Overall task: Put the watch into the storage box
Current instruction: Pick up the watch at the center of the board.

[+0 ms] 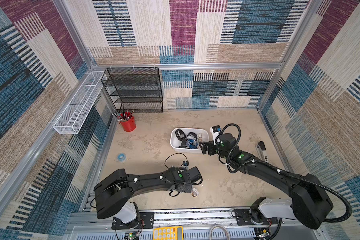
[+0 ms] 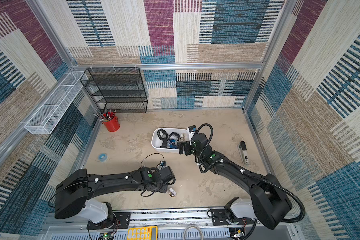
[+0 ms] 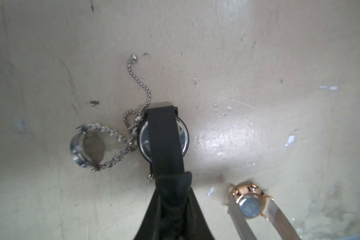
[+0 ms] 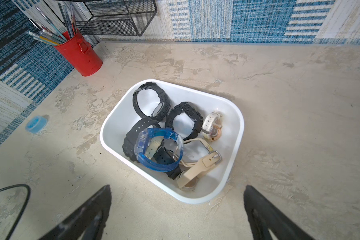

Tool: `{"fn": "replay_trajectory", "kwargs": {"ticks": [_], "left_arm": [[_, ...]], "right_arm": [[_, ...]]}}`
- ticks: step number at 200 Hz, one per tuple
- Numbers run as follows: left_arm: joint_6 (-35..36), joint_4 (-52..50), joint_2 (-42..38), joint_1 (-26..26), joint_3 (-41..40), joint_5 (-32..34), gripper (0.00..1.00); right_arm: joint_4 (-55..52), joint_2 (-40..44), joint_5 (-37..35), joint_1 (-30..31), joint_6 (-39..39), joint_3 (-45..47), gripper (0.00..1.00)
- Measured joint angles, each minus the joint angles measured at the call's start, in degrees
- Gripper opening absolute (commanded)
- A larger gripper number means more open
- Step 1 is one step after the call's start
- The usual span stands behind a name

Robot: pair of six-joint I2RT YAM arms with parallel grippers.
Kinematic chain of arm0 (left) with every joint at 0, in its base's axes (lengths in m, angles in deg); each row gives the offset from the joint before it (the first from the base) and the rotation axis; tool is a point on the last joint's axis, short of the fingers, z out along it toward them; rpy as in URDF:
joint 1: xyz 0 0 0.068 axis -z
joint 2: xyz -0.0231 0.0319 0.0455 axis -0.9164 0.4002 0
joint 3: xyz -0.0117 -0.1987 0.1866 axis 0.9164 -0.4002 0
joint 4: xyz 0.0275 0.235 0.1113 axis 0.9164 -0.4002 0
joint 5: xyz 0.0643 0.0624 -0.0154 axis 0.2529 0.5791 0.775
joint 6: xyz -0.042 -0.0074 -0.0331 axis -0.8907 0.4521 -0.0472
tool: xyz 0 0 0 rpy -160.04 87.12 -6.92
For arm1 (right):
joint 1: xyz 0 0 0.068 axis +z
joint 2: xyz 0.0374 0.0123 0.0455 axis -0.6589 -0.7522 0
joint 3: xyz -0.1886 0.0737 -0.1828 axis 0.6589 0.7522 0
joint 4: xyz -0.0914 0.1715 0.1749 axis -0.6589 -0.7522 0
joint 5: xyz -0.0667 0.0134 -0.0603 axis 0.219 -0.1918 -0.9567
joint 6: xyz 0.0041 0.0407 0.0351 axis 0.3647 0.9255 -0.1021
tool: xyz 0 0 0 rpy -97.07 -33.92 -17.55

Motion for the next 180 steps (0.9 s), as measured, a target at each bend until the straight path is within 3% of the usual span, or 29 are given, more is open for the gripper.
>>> {"fn": "replay_trajectory", "kwargs": {"ticks": [98,142,180], "left_arm": [[6.62,3.52,-10.43,-5.01,1.33,1.62,0.07],[12.72,6.05,-13.25,-11.67,3.87,0.63,0.07],[18.36,8.94,-13.29,-18.01,7.06,-2.16,0.07]], "right_arm": [[0.09,0.31,0.04,0.0,0.02,-0.04,1.0],[-0.07,0.72,0.85,0.0,-0.02,-0.02,1.0],[1.49,4.66,5.55,0.0,-1.16,2.78,1.0]]}}
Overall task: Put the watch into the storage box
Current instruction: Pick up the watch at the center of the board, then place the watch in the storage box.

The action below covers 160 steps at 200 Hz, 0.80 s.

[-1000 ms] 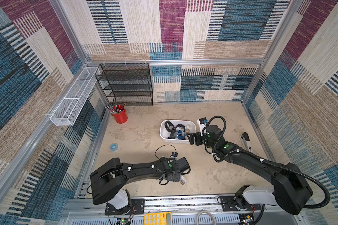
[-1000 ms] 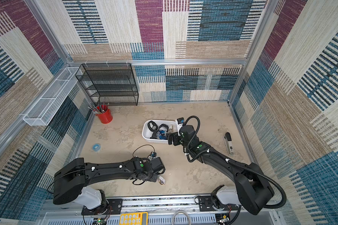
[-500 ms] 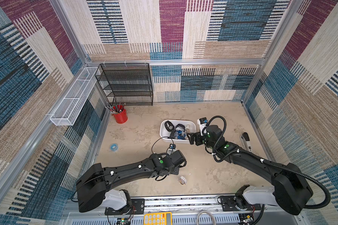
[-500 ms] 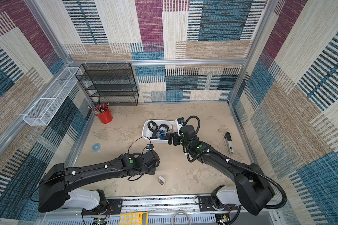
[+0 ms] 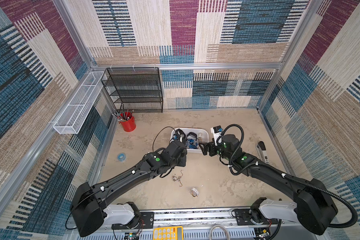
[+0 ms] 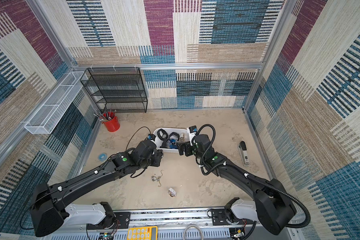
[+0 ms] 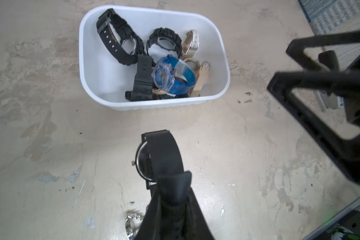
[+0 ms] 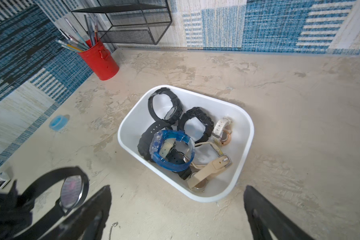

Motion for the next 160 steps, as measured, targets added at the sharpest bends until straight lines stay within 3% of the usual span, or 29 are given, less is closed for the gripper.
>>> {"fn": "replay_trajectory", "kwargs": {"ticks": [54,160], "left_arm": [[6.34,1.51,5.49,-5.29,6.03,-2.43,0.06],[12.44,3.23,16.0,-10.38,12.35,-1.75,0.04]], "right_arm": [[1.16,2.8,9.55,0.04,-2.73,1.66,1.0],[0.98,2.27,9.14,0.07,-3.1,1.79,1.0]]}}
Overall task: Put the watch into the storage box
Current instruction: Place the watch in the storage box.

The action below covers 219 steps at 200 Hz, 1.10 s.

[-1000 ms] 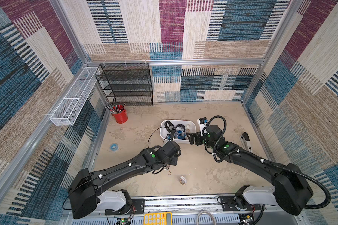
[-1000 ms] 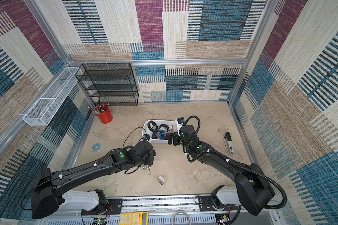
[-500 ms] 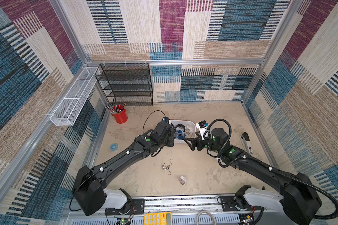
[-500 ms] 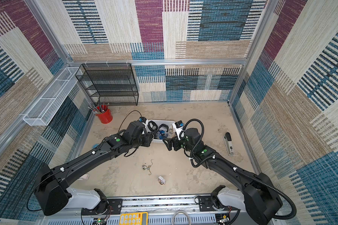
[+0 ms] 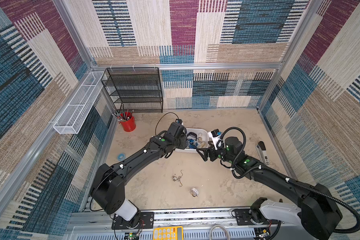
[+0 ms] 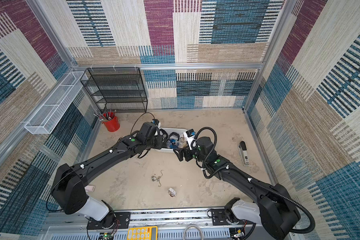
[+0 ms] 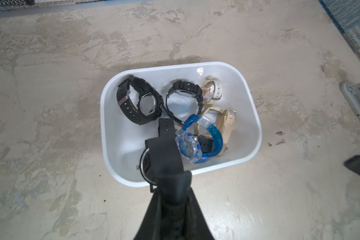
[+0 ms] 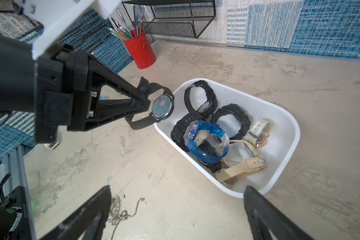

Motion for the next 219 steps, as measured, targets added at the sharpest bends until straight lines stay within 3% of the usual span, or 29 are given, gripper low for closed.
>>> {"fn": "replay_trajectory", "kwargs": {"ticks": [153,175,219], "left_arm": [[-2.1,5.01,11.89,-5.38,1.57,1.97,0.05],[-3.08,5.07,13.2,-6.01,1.57,0.9,0.14],[-3.52,5.38,12.59,-6.14,1.62,-0.72,0.5]], "right_arm": [[-0.07,-2.69,-3.34,-0.02,0.22,-0.5,1.0],[-0.09,-3.02,-3.65,-0.02,0.24,-0.79,1.0],[-0.07,-3.45,-4.02,-0.02,0.28,-1.16,1.0]]}}
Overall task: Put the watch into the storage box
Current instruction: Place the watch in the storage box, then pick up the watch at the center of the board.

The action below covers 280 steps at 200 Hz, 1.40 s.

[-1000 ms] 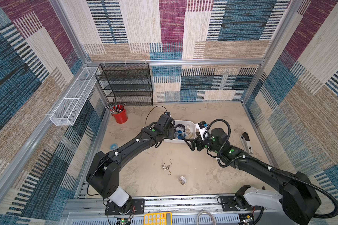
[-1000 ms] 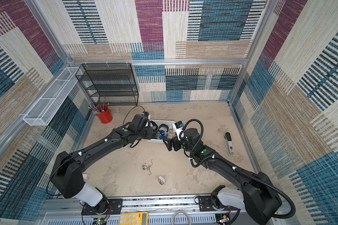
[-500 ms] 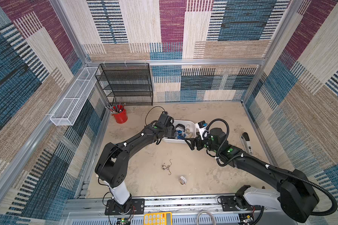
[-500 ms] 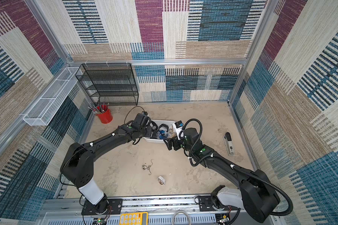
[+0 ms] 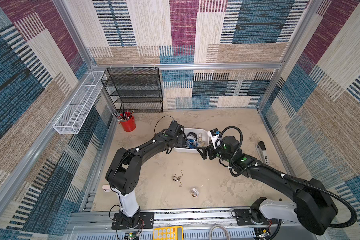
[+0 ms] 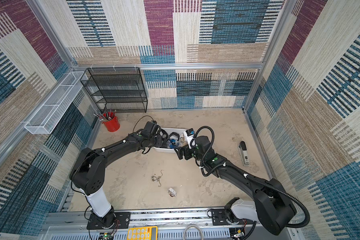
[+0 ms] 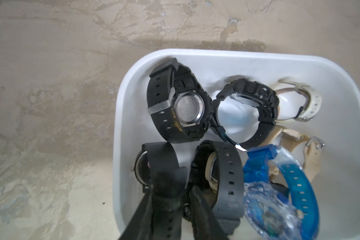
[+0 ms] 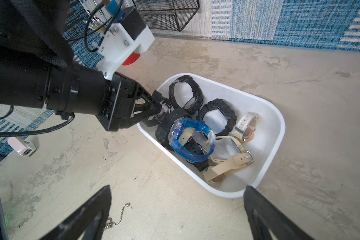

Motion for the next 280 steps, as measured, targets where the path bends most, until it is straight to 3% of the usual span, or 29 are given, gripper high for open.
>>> {"fn": "replay_trajectory", "kwargs": {"ticks": [18,37,64,113,196,280], "left_arm": [[-0.04,0.98,-1.88,-0.02,-0.68,-0.81,0.67],[-0.2,2.64,-4.61,-0.02,-2.6,-1.81,0.91],[-0.37,6.34,-8.96,-0.02,-7.58,-4.92,1.0],[-0.83,13.92,-18.67,-0.02,-19.04,-8.9,0.99],[-2.25,17.05,-30.01,-0.13,-28.83,-8.15,1.0],[-3.78,16.92,-36.46,-0.26,-35.23,-5.88,0.99]], "right_arm": [[-0.04,-0.17,-0.11,0.0,0.2,-0.17,1.0],[-0.04,-0.2,-0.11,0.0,0.2,-0.37,1.0],[-0.13,-0.2,-0.11,0.0,0.33,-0.55,1.0],[-0.24,-0.07,-0.11,0.02,0.39,-0.63,1.0],[-4.42,4.04,0.17,0.66,2.14,1.22,0.97],[-16.79,12.9,-2.6,14.53,8.11,5.03,0.84]]}}
